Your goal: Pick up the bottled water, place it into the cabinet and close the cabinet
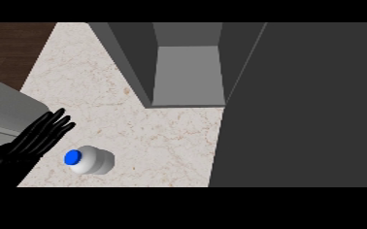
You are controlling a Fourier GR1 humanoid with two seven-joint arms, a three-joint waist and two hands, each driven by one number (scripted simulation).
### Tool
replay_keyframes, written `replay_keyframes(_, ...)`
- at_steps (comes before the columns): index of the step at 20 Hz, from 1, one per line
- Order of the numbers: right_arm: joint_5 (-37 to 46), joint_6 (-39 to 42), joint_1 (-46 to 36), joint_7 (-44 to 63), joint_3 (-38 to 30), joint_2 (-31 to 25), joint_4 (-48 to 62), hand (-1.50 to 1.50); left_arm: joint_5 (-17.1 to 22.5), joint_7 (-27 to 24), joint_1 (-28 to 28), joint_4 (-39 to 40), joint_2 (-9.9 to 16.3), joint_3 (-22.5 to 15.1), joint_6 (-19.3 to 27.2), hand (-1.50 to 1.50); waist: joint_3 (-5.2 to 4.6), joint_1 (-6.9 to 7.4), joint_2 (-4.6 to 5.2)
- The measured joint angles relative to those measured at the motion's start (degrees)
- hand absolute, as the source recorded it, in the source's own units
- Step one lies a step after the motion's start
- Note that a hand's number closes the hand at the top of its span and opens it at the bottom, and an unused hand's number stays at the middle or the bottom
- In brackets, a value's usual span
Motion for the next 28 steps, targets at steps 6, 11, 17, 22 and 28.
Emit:
replay_keyframes(6,0.2,-1.6,-2.2,1.7,0.5,0.1,0.0,-1.5,-13.3,-11.2,-2.1,9.6,-3.1,1.2,-3.6,-1.5,-0.03,0.12,-0.01)
replay_keyframes(11,0.5,-2.7,-3.2,3.3,2.2,-0.3,0.0,-1.5,-22.4,-19.8,-4.4,17.9,-3.3,1.3,-3.1,-1.5,-0.04,0.03,-0.03)
replay_keyframes(17,0.5,-2.9,-3.5,3.2,0.7,-1.6,-0.2,-1.5,-30.4,-29.0,-4.8,26.1,-1.5,0.9,0.4,-1.5,-0.04,0.04,-0.02)
replay_keyframes(22,0.5,-3.4,-4.2,3.1,1.2,-1.7,0.0,-1.5,-36.5,-38.0,-7.1,36.2,0.4,-1.1,5.7,-1.5,-0.06,-0.1,0.03)
replay_keyframes(28,0.6,-4.0,-3.9,3.0,2.3,-2.5,0.0,-1.5,-40.2,-45.6,-10.7,47.8,2.7,-3.8,11.1,-1.5,-0.07,-0.4,0.04)
